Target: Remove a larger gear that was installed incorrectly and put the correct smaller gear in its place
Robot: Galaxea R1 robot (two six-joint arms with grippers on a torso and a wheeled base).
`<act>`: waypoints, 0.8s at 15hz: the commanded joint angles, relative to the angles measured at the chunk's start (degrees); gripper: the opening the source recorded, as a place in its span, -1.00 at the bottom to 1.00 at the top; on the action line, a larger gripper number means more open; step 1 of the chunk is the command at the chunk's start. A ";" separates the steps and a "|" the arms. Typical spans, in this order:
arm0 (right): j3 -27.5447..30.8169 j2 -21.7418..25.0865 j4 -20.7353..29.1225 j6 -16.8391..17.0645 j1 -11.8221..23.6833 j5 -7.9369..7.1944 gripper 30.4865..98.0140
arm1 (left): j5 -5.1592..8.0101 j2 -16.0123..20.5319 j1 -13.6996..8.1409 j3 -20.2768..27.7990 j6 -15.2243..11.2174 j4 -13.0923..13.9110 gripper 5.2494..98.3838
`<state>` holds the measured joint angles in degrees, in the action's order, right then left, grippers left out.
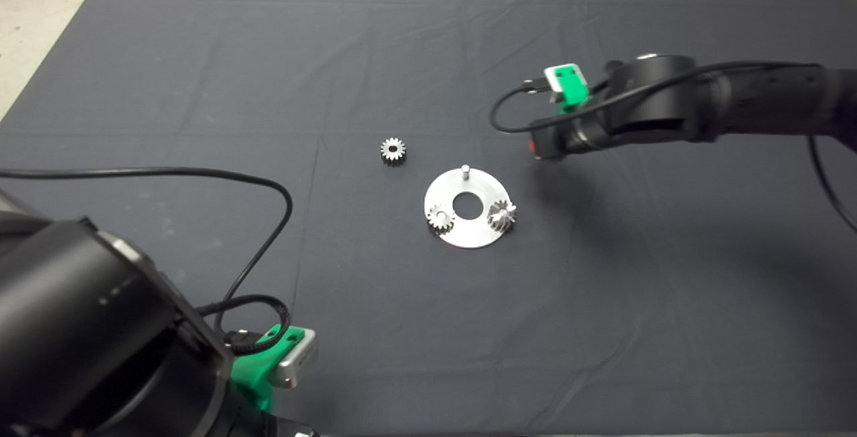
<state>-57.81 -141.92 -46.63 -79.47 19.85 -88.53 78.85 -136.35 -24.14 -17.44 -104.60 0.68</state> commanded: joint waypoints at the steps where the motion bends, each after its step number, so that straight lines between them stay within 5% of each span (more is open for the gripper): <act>1: 5.47 3.48 0.90 -0.95 0.53 -0.86 -0.41 | -0.10 0.16 -0.56 1.20 -0.43 0.99 1.00; 12: 5.71 5.20 0.84 -2.71 -3.67 -0.42 -0.41 | -0.01 0.23 -0.56 1.20 -0.52 0.99 1.00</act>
<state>-52.86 -136.80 -45.51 -81.59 14.63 -87.46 78.86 -136.33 -24.14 -17.44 -104.61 0.70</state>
